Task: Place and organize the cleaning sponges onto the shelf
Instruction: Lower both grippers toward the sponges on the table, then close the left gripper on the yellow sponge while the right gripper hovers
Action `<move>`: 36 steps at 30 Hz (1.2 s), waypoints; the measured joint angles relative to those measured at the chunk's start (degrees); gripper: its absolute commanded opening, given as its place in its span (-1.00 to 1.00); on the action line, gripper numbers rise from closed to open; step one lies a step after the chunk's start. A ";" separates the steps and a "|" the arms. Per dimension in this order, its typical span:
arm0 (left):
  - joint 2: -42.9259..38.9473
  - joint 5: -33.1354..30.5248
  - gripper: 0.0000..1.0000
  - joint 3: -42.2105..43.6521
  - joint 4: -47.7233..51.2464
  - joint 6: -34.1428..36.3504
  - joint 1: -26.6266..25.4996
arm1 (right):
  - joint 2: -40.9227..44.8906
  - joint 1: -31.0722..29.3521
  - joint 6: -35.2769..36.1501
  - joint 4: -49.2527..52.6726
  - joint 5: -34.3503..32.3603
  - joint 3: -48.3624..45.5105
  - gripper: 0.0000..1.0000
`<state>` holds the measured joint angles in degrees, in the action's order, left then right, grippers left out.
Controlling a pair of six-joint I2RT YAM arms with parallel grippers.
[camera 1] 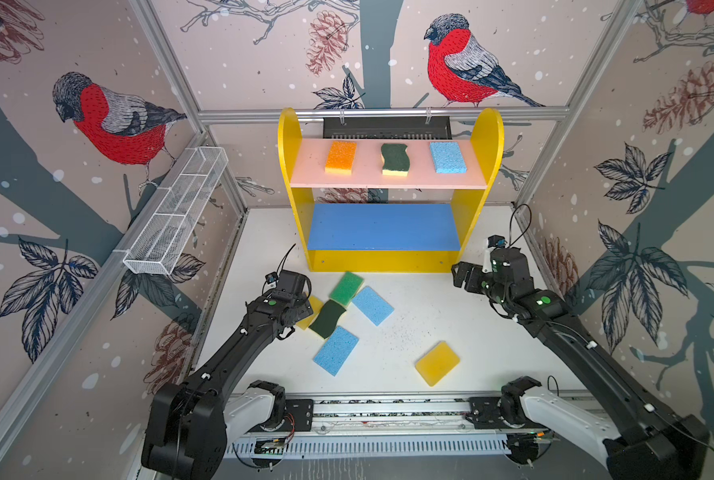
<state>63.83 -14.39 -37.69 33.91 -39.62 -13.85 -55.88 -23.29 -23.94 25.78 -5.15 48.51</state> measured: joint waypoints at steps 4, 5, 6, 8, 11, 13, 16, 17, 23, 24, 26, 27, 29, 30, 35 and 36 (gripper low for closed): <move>0.66 1.64 0.63 0.52 -2.12 0.02 1.16 | -0.50 0.07 -0.09 -0.44 0.72 -0.50 0.93; 1.09 2.27 0.63 0.55 -2.78 0.02 1.46 | -0.79 0.09 -0.24 -0.46 0.87 -0.57 0.93; 1.68 2.67 0.62 0.57 -3.34 0.04 1.75 | -1.05 0.11 -0.24 -0.48 0.87 -0.61 0.93; 2.64 3.61 0.59 0.66 -4.33 0.04 2.23 | -1.44 0.17 -0.42 -0.68 1.18 -0.68 0.93; 3.61 4.46 0.56 1.05 -5.42 0.24 2.67 | -1.88 0.20 -0.59 -1.27 1.92 -0.85 0.93; 3.78 5.35 0.56 1.36 -5.95 0.44 2.80 | -2.03 0.20 -0.70 -1.29 2.21 -0.87 0.93; 3.80 5.62 0.56 1.70 -6.40 0.66 2.82 | -2.14 0.20 -1.46 -1.53 2.43 -0.87 0.93; 3.80 5.86 0.55 1.90 -6.43 0.66 2.82 | -2.21 0.20 -1.46 -1.55 2.60 -0.90 0.93; 2.97 8.00 0.48 3.19 -6.64 0.55 2.82 | -2.25 0.20 -1.73 -1.55 3.48 -0.94 0.93; 2.82 8.35 0.45 3.32 -6.64 0.50 2.82 | -2.25 0.20 -1.70 -1.53 3.63 -0.96 0.93; 2.71 8.44 0.37 3.72 -6.82 0.44 2.82 | -2.23 0.20 -1.88 -1.60 3.65 -1.20 0.92; 2.73 8.81 0.35 3.78 -6.82 0.44 2.82 | -2.21 0.20 -1.90 -1.51 3.76 -1.31 0.92; 3.17 10.73 0.32 3.76 -7.21 0.48 2.82 | -2.01 0.20 -1.90 -1.42 4.04 -1.53 0.92; 3.65 11.61 0.31 3.76 -7.56 0.50 2.82 | -1.86 0.20 -1.90 -1.42 4.09 -1.62 0.92; 6.62 16.11 0.24 3.26 -8.09 2.14 2.82 | -1.16 0.20 -1.92 -1.29 4.13 -1.92 0.92; 6.60 16.33 0.24 3.26 -8.11 2.16 2.82 | -1.03 0.20 -1.92 -1.22 4.11 -1.92 0.92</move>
<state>70.43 1.93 -34.44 25.80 -37.45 -11.03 -56.90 -23.09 -25.87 24.56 -1.04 46.59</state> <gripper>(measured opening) 0.615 0.963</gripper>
